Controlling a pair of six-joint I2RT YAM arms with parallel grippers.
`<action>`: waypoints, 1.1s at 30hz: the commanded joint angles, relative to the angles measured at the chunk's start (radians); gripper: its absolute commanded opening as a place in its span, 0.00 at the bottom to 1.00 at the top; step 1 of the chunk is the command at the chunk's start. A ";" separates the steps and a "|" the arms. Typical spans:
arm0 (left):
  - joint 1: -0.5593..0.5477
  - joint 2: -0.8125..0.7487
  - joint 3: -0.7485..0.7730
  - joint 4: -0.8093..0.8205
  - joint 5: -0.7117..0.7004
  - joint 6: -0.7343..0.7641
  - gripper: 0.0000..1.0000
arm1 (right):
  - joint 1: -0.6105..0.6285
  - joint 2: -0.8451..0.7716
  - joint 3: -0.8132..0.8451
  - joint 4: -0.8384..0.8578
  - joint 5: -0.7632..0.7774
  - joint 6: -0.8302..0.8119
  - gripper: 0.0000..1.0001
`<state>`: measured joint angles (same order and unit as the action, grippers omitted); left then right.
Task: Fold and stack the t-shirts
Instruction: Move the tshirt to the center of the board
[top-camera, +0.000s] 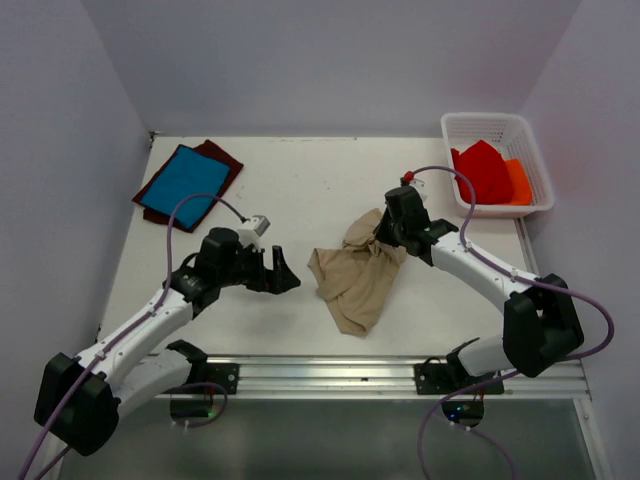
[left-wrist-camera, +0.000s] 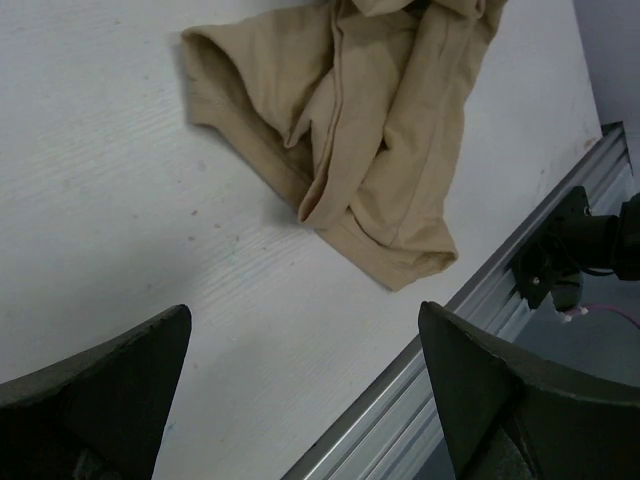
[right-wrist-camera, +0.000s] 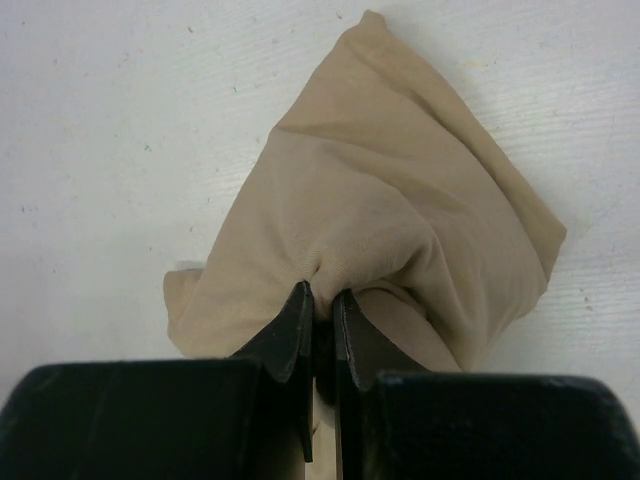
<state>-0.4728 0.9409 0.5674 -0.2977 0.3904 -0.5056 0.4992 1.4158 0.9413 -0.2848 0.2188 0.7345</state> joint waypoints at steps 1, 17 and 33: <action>-0.050 0.041 -0.021 0.271 0.123 -0.025 0.99 | 0.002 -0.009 -0.001 0.026 0.053 0.009 0.00; -0.374 0.470 0.049 0.443 -0.209 0.048 0.86 | 0.004 -0.037 -0.009 0.045 0.031 -0.032 0.00; -0.440 0.552 -0.017 0.712 -0.489 0.159 0.80 | 0.004 -0.038 -0.024 0.050 -0.006 -0.056 0.00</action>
<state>-0.9085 1.4799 0.5694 0.2626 -0.0238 -0.3996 0.4992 1.4033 0.9268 -0.2687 0.2150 0.6945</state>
